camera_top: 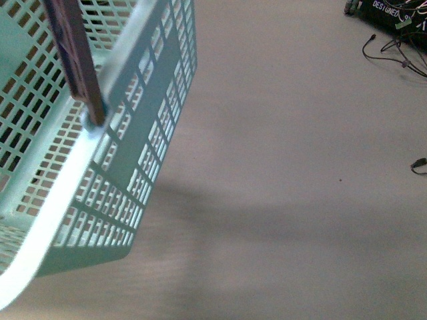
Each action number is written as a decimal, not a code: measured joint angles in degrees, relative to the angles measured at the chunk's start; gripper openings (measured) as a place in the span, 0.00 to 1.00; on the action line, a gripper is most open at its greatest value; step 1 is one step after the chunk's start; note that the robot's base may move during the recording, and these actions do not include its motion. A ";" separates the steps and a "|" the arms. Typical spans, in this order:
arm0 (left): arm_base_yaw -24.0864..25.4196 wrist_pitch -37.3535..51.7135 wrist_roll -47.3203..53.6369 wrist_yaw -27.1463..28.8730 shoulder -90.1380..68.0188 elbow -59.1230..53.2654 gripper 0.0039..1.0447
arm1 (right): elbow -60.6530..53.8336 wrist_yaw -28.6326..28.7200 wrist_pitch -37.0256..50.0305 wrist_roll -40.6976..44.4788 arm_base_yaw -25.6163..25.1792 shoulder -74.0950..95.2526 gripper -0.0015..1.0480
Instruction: Pick lemon and mango into basket
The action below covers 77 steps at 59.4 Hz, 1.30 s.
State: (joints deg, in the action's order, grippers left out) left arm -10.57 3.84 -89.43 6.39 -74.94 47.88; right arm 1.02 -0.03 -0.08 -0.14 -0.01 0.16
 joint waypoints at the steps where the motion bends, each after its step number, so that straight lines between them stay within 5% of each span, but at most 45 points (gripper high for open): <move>1: 0.07 -0.74 -0.44 -0.07 1.53 0.00 0.27 | 0.00 0.02 0.00 0.00 0.00 0.00 0.92; 21: 0.13 -11.34 -1.92 0.98 15.78 1.18 0.27 | 0.00 0.02 0.00 0.00 0.00 0.00 0.92; 77: 0.13 -11.78 -1.49 1.14 16.63 1.99 0.27 | 0.00 0.02 -0.02 0.02 0.00 0.00 0.92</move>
State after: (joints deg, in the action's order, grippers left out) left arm -10.44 -7.94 -90.91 7.53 -58.30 49.87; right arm 1.02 -0.01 -0.10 -0.12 -0.01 0.16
